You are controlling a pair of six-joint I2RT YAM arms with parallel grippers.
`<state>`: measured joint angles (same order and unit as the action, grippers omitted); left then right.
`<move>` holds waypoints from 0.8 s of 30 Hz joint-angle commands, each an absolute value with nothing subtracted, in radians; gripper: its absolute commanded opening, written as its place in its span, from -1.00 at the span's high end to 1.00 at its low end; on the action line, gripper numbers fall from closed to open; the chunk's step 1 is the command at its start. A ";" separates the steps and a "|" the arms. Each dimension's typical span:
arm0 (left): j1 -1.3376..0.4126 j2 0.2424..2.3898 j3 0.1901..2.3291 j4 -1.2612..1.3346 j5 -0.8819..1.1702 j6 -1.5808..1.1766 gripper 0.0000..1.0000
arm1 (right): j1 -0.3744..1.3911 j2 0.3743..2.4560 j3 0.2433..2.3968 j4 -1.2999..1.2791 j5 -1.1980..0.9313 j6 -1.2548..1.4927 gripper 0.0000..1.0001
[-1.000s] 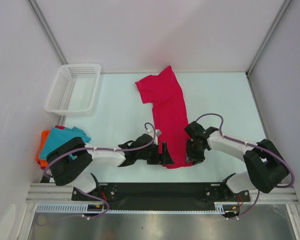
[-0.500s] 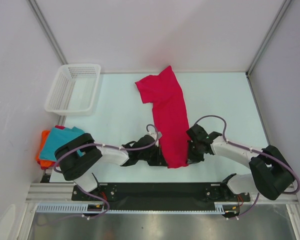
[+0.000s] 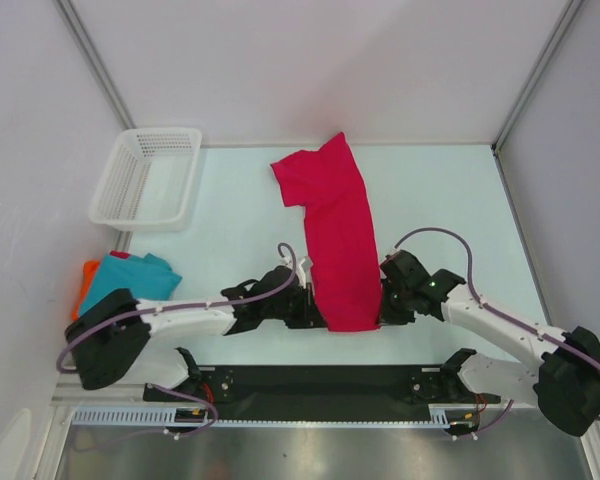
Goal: Fold and stack the t-shirts
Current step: Grab the bottom of the folded rectangular tshirt with both arms, then fold the folded rectangular tshirt in 1/3 of the way
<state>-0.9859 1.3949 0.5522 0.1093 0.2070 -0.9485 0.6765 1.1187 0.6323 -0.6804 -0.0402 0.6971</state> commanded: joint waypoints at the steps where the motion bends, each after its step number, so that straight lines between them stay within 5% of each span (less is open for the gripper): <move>1: -0.988 1.228 0.589 -0.130 0.130 -0.933 0.99 | 0.706 1.065 0.684 -0.772 0.000 0.721 1.00; 12: -0.989 0.947 0.581 -0.333 0.037 -0.999 1.00 | 0.805 1.095 0.765 -0.743 -0.006 0.738 1.00; 24: -0.741 1.141 0.756 -0.331 0.063 -0.813 1.00 | 0.637 1.554 1.201 -0.650 -0.018 0.506 1.00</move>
<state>-0.8131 1.0924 0.6392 -0.3367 0.0631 -0.9092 0.6853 1.4788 1.0653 -0.6819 -0.0380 0.6052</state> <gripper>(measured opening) 0.009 0.033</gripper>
